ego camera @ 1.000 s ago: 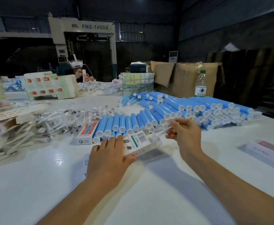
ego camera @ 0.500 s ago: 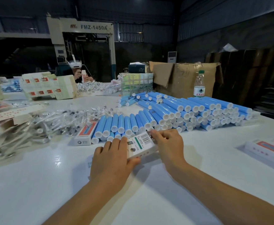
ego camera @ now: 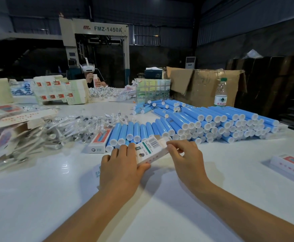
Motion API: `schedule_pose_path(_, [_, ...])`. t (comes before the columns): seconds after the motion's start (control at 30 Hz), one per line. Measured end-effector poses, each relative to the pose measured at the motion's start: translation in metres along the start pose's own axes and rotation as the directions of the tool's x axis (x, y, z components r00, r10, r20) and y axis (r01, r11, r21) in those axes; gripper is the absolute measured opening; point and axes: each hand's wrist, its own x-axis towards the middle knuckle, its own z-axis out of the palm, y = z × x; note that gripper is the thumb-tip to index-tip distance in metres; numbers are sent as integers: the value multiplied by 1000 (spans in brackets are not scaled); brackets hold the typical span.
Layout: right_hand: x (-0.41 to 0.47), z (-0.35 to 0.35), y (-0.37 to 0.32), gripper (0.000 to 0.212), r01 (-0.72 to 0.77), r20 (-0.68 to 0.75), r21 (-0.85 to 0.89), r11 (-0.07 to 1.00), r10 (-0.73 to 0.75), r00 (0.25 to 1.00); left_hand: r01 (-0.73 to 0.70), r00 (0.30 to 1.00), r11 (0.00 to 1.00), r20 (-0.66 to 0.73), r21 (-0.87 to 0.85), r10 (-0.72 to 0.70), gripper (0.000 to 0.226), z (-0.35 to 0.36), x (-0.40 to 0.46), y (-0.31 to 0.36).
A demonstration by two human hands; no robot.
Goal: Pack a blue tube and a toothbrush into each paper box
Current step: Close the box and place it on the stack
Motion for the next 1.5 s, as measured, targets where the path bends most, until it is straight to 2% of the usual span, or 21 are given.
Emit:
schedule_pose_path(0.17, [-4, 7, -2, 17, 27, 59, -58, 998, -24, 998, 2, 1000, 1000, 9, 20, -2, 70, -1, -1, 2])
schedule_pose_path(0.27, [-4, 7, 1, 21, -53, 109, 5, 999, 52, 993, -10, 1000, 999, 14, 34, 10, 69, 0, -1, 2])
schedule_pose_path(0.37, [0, 8, 6, 37, -158, 165, 40, 987, 150, 975, -38, 999, 998, 23, 49, 37, 69, 1, -2, 3])
schedule_pose_path(0.47, [4, 11, 9, 51, -210, 213, -8, 978, 207, 955, -80, 997, 994, 19, 79, 79, 69, 2, -3, 5])
schedule_pose_path(0.67, [2, 12, 7, 18, -218, 243, -54, 974, 225, 943, -123, 992, 986, 30, 117, 120, 69, 4, -6, 9])
schedule_pose_path(0.93, [-1, 19, 11, 24, -176, 231, -67, 982, 187, 955, -138, 990, 983, 17, 124, 137, 63, 4, -10, 12])
schedule_pose_path(1.0, [-1, 18, 12, 22, -116, 256, -114, 987, 142, 956, -120, 993, 988, 8, 94, 120, 64, 4, -9, 11])
schedule_pose_path(1.07, [2, 14, 13, 20, -28, 208, -194, 981, 69, 976, -96, 995, 994, -4, 61, 96, 66, 4, -8, 9])
schedule_pose_path(1.13, [6, 9, 12, 49, -29, 94, -167, 986, 45, 995, -66, 998, 997, -20, 28, 67, 67, 3, -7, 8])
schedule_pose_path(1.17, [8, 7, 11, 67, -125, 75, -71, 990, 131, 989, -52, 998, 999, -29, 11, 52, 68, 2, -6, 7])
schedule_pose_path(1.2, [10, 5, 9, 83, -279, 121, 92, 956, 267, 956, -44, 998, 999, -35, -4, 44, 68, 2, -6, 7])
schedule_pose_path(1.23, [11, 5, 7, 92, -455, 229, 305, 837, 399, 888, -45, 998, 999, -39, -14, 44, 69, 1, -6, 7])
schedule_pose_path(1.27, [11, 6, 7, 91, -613, 390, 492, 618, 473, 790, -53, 998, 998, -39, -18, 52, 69, 1, -7, 8])
schedule_pose_path(1.3, [11, 6, 6, 79, -720, 543, 581, 380, 478, 690, -67, 997, 998, -36, -18, 66, 70, 1, -7, 9])
schedule_pose_path(1.33, [12, 6, 6, 60, -765, 626, 594, 250, 455, 634, -84, 996, 996, -32, -15, 83, 70, 2, -8, 9])
schedule_pose_path(1.37, [13, 6, 7, 41, -780, 651, 587, 217, 447, 614, -99, 995, 995, -27, -11, 98, 70, 2, -8, 9])
schedule_pose_path(1.43, [12, 8, 9, 18, -745, 598, 597, 298, 454, 661, -116, 993, 993, -24, 6, 117, 68, 4, -8, 10])
schedule_pose_path(1.47, [10, 10, 8, 13, -699, 531, 588, 406, 458, 713, -121, 992, 993, -23, 17, 121, 68, 5, -8, 11])
schedule_pose_path(1.5, [7, 12, 7, 13, -624, 443, 524, 580, 440, 781, -123, 992, 992, -20, 26, 124, 69, 5, -8, 13])
